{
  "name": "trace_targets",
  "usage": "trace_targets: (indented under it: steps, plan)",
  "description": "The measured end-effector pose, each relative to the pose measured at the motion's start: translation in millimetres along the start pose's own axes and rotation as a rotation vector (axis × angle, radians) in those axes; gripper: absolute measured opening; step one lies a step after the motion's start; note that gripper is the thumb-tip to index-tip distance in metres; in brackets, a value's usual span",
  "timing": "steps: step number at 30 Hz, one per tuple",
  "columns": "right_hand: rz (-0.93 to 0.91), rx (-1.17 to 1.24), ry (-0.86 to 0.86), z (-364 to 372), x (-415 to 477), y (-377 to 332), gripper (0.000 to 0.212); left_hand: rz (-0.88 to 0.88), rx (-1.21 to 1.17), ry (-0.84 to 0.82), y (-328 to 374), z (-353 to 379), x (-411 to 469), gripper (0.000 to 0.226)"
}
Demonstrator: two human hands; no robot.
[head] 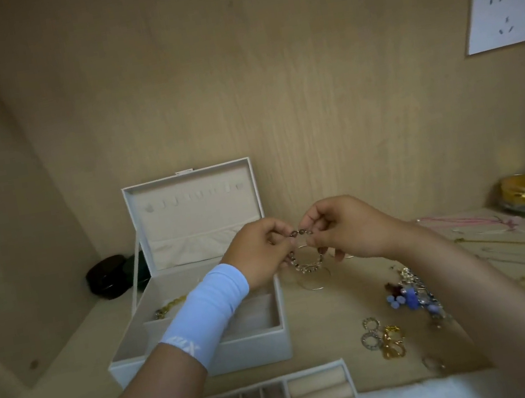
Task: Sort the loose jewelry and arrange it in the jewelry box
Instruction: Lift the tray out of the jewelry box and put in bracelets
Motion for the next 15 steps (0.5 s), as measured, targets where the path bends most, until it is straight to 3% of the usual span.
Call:
trace_targets:
  steps: [5, 10, 15]
  plan:
    - [-0.017, 0.099, -0.004, 42, 9, -29, 0.014, -0.02, 0.158, 0.099, -9, -59, -41, 0.015]
    - [-0.088, -0.126, -0.079, 107, 35, -79, 0.012, -0.089, 0.43, 0.229, -26, -123, -85, 0.016]
    - [-0.128, -0.324, -0.195, 173, 52, -112, 0.018, -0.226, 0.584, 0.224, -59, -153, -118, 0.02]
Point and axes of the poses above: each hand's wrist, its own x-axis towards the middle knuckle, its own z-axis out of the palm, y = z × x, the point moved 10 cm from there along x, towards the middle knuckle, and after that the axes turned 4 degrees about -y, right-handed, at the moved point
